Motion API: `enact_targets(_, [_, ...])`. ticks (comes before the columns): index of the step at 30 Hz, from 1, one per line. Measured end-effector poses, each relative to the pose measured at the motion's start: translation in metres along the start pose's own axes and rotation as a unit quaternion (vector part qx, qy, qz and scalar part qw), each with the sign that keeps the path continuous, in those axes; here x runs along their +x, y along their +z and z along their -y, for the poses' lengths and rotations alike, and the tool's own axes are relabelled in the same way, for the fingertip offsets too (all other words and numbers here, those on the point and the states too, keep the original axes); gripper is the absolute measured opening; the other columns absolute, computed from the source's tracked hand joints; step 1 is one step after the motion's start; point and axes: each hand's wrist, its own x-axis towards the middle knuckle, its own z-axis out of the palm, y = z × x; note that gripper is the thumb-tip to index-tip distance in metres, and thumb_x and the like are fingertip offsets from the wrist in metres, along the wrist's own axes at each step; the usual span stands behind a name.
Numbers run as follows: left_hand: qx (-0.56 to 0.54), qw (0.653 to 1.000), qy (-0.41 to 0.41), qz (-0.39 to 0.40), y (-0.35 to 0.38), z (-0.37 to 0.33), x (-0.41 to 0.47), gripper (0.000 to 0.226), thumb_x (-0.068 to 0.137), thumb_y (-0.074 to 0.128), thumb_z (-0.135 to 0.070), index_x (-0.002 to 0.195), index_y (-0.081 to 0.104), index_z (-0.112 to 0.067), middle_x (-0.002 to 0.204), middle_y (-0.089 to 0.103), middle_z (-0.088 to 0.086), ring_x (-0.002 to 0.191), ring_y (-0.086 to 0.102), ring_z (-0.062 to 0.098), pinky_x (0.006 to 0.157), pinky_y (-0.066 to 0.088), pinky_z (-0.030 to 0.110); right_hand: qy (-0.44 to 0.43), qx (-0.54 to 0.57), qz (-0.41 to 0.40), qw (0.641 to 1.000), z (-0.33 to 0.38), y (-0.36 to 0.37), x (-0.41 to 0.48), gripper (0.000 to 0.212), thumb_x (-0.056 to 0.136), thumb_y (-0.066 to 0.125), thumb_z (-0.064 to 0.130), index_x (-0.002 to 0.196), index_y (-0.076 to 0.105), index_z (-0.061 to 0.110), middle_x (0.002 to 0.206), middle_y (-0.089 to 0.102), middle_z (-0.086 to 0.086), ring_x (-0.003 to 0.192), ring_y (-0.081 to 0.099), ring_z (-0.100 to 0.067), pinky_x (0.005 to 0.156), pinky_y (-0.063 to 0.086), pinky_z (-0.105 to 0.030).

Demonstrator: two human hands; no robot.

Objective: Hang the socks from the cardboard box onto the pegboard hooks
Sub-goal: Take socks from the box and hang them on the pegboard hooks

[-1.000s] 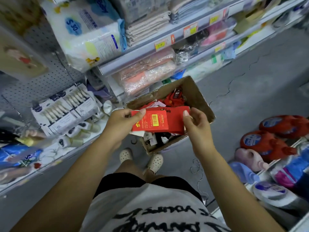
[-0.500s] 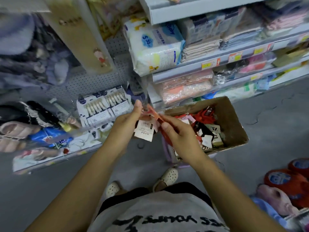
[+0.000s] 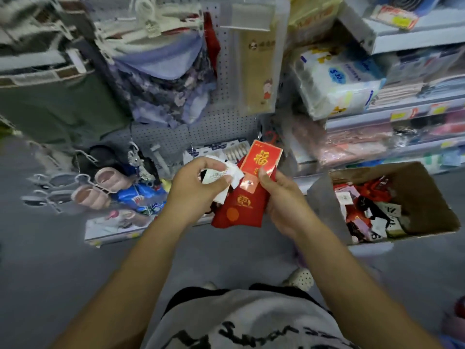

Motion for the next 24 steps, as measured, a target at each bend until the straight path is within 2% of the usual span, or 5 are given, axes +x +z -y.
enact_targets(3, [-0.038, 0.999, 0.001, -0.019, -0.039, 0.011, -0.002, 0.025, 0.084, 0.083, -0.025, 0.101, 0.067, -0.035, 0.111, 0.071, -0.017, 0.107, 0.065, 0.012, 0.084, 0.052, 0.037, -0.023, -0.007, -0.025, 0.999, -0.004, 0.027, 0.001, 0.029, 0.103, 0.053, 0.028, 0.125, 0.063, 0.012, 0.116, 0.073, -0.014, 0.104, 0.071, -0.029, 0.095, 0.055, -0.053])
enact_targets(8, [-0.132, 0.991, -0.008, -0.009, -0.075, -0.001, -0.001, 0.062, 0.083, 0.083, -0.009, 0.128, 0.044, -0.029, 0.110, 0.077, -0.004, 0.091, 0.076, 0.014, 0.068, 0.060, 0.036, -0.067, -0.014, -0.062, 0.996, 0.011, 0.045, -0.002, 0.034, 0.102, 0.057, 0.026, 0.129, 0.059, 0.007, 0.113, 0.074, -0.015, 0.096, 0.072, -0.027, 0.091, 0.058, -0.048])
enact_targets(11, [-0.102, 0.995, -0.002, 0.011, -0.083, -0.015, 0.006, 0.052, 0.082, 0.083, -0.010, 0.122, 0.051, -0.022, 0.106, 0.076, -0.007, 0.082, 0.074, 0.006, 0.061, 0.056, 0.023, -0.095, -0.042, -0.062, 0.993, 0.030, 0.046, -0.002, 0.031, 0.100, 0.060, 0.029, 0.125, 0.063, 0.011, 0.112, 0.075, -0.014, 0.102, 0.072, -0.030, 0.089, 0.058, -0.049])
enact_targets(15, [-0.113, 0.993, 0.015, 0.033, -0.088, -0.040, 0.024, 0.036, 0.083, 0.081, -0.005, 0.113, 0.066, -0.019, 0.105, 0.077, 0.005, 0.083, 0.076, 0.016, 0.067, 0.061, 0.027, -0.135, -0.064, -0.049, 0.988, 0.070, 0.045, 0.000, 0.028, 0.098, 0.062, 0.028, 0.122, 0.065, 0.013, 0.107, 0.077, -0.011, 0.095, 0.074, -0.026, 0.080, 0.059, -0.042])
enact_targets(24, [-0.125, 0.986, 0.113, -0.004, -0.074, -0.139, 0.082, 0.047, 0.082, 0.081, 0.000, 0.121, 0.067, -0.021, 0.095, 0.080, 0.002, 0.080, 0.078, 0.018, 0.064, 0.063, 0.029, -0.240, -0.117, -0.026, 0.963, 0.186, 0.041, 0.035, 0.025, 0.098, 0.062, 0.032, 0.118, 0.066, 0.018, 0.101, 0.078, -0.006, 0.091, 0.075, -0.024, 0.080, 0.060, -0.041])
